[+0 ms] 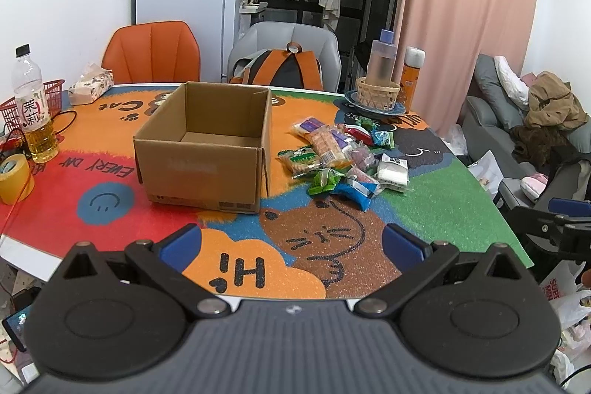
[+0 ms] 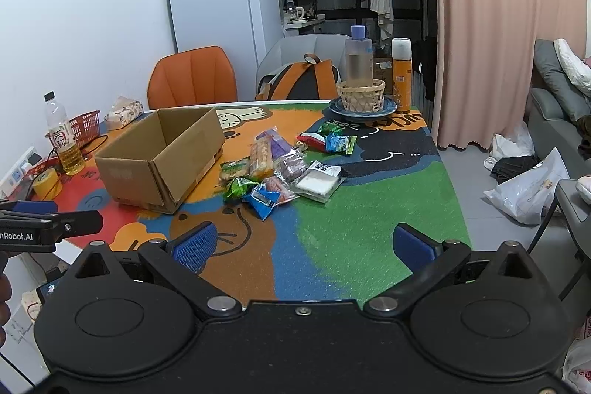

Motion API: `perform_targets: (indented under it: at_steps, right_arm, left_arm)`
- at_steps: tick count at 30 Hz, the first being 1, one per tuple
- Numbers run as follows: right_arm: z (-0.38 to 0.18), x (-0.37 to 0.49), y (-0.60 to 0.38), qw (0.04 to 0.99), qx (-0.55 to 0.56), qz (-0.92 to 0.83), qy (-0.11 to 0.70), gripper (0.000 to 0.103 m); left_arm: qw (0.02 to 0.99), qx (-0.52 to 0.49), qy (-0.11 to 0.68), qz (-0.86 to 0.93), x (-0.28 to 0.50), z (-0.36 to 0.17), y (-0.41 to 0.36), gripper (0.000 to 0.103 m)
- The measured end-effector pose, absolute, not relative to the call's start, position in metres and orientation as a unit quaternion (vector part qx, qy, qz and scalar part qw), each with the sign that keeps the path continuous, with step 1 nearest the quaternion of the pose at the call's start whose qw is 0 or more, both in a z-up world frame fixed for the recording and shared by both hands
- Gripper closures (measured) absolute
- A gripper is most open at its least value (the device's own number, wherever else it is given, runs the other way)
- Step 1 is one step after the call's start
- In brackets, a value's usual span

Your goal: Organize snacks

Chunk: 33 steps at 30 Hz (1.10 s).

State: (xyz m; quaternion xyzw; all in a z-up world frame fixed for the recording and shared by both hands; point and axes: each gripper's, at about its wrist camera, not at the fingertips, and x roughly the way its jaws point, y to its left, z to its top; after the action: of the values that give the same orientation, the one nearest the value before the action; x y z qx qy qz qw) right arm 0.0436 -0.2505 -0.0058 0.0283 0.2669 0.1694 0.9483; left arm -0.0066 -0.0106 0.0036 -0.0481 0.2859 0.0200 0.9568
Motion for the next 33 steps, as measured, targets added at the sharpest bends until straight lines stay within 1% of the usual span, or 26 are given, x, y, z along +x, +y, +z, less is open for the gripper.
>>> perform_targets:
  at_steps: [33]
  right_arm:
    - [0.012, 0.039, -0.246, 0.948, 0.018, 0.181, 0.260, 0.000]
  left_arm:
    - [0.960, -0.053, 0.273, 0.029, -0.014, 0.014, 0.008, 0.000]
